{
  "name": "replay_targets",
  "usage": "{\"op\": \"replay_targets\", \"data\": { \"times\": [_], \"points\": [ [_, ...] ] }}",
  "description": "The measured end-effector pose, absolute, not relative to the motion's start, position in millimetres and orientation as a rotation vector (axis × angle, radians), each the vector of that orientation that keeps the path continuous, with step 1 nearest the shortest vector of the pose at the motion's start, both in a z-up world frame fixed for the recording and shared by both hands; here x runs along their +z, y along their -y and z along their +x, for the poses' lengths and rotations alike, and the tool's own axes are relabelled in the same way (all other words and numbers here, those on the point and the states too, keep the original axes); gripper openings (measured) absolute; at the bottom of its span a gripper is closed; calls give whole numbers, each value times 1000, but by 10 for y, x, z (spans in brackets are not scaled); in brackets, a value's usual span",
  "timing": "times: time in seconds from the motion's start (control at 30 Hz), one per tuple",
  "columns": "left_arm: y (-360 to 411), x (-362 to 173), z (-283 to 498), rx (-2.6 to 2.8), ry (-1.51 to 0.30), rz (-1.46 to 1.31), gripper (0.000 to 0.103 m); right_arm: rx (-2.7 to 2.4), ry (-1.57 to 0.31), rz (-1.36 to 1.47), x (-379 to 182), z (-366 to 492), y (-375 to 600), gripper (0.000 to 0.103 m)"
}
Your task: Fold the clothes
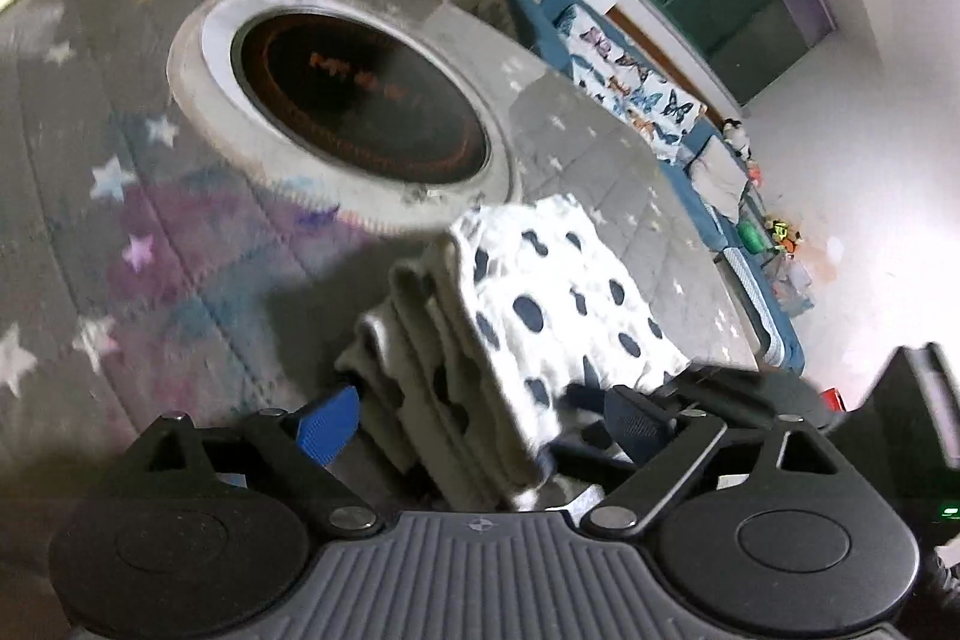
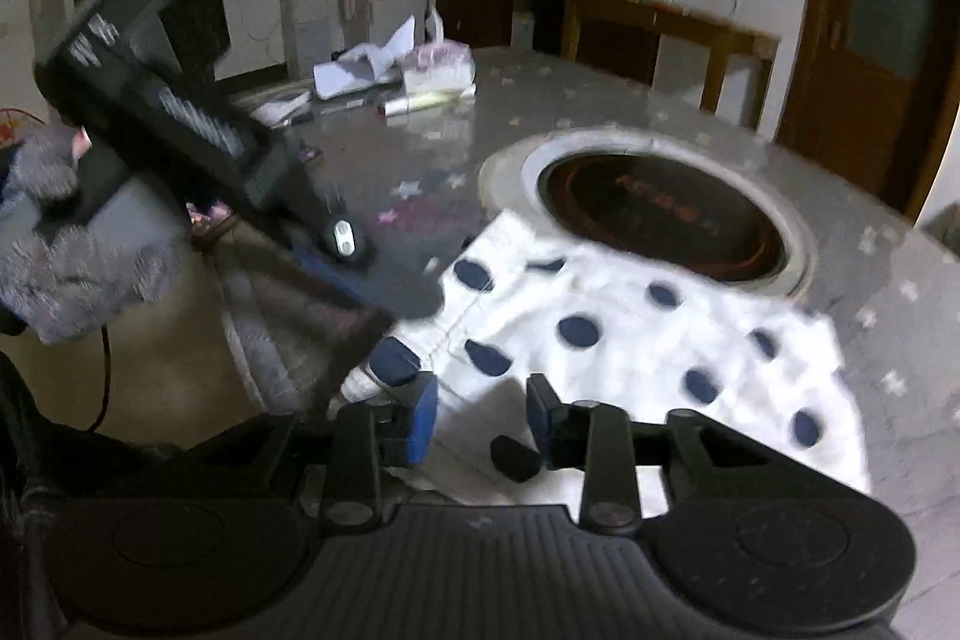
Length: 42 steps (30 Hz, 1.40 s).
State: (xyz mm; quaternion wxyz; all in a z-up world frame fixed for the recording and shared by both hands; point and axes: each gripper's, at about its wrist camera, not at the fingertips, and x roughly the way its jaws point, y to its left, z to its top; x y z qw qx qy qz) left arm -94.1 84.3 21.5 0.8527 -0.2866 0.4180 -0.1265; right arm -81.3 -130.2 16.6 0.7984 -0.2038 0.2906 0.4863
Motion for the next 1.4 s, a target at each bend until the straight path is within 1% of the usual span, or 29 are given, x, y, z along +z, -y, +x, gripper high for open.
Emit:
{"op": "replay_targets", "data": {
  "times": [0.03, 0.07, 0.1, 0.13, 0.2, 0.23, 0.3, 0.4, 0.57, 0.6, 0.67, 0.7, 0.73, 0.77, 0.8, 0.83, 0.87, 0.9, 0.93, 1.0, 1.03, 1.07, 1.4],
  "points": [
    [-830, 201, -931, -265, -889, -607, 81, 1047, -612, -455, 189, -840, 1321, 44],
    [-818, 181, -915, -262, -900, -615, 78, 1051, -601, -473, 213, -868, 1341, 48],
    [-807, 166, -899, -256, -910, -623, 71, 1054, -589, -491, 237, -895, 1360, 53],
    [-803, 158, -885, -250, -916, -628, 63, 1058, -577, -509, 261, -923, 1379, 54],
    [-799, 146, -857, -238, -927, -636, 57, 1067, -553, -570, 244, -995, 1369, 64],
    [-807, 148, -841, -233, -930, -639, 53, 1074, -541, -604, 210, -1036, 1344, 66],
    [-826, 157, -809, -223, -934, -646, 49, 1087, -515, -675, 125, -1121, 1276, 67],
    [-846, 160, -714, -211, -942, -645, 46, 1087, -463, -776, -10, -1233, 1140, 68],
    [-835, 181, -515, -215, -953, -629, 45, 1042, -363, -895, -169, -1319, 941, 66],
    [-840, 187, -487, -215, -954, -631, 46, 1032, -350, -899, -182, -1309, 915, 63],
    [-855, 197, -469, -222, -949, -631, 46, 1018, -345, -877, -163, -1277, 907, 52],
    [-867, 206, -481, -224, -944, -634, 49, 1015, -350, -857, -141, -1257, 917, 52],
    [-879, 216, -495, -226, -940, -637, 52, 1013, -354, -838, -119, -1237, 926, 48],
    [-902, 224, -520, -227, -937, -651, 56, 1011, -359, -818, -97, -1217, 936, 40],
    [-929, 230, -555, -223, -929, -667, 63, 1008, -363, -798, -75, -1197, 945, 36],
    [-956, 237, -592, -219, -921, -683, 68, 1006, -367, -779, -52, -1177, 955, 34],
    [-980, 233, -635, -211, -914, -703, 71, 1003, -372, -759, -30, -1157, 964, 32],
    [-1003, 228, -680, -203, -907, -724, 79, 1000, -376, -739, -8, -1137, 974, 31],
    [-1027, 223, -724, -195, -900, -745, 82, 998, -380, -720, 14, -1116, 983, 30],
    [-1038, 209, -770, -193, -881, -796, 85, 992, -389, -680, 59, -1076, 1002, 27],
    [-1032, 192, -807, -194, -873, -823, 89, 989, -393, -661, 81, -1056, 1012, 27],
    [-1023, 180, -817, -194, -871, -849, 91, 986, -397, -641, 103, -1036, 1021, 27],
    [-933, -22, -723, -190, -899, -1070, 92, 967, -411, -549, 209, -964, 1135, 24]
  ]
}}
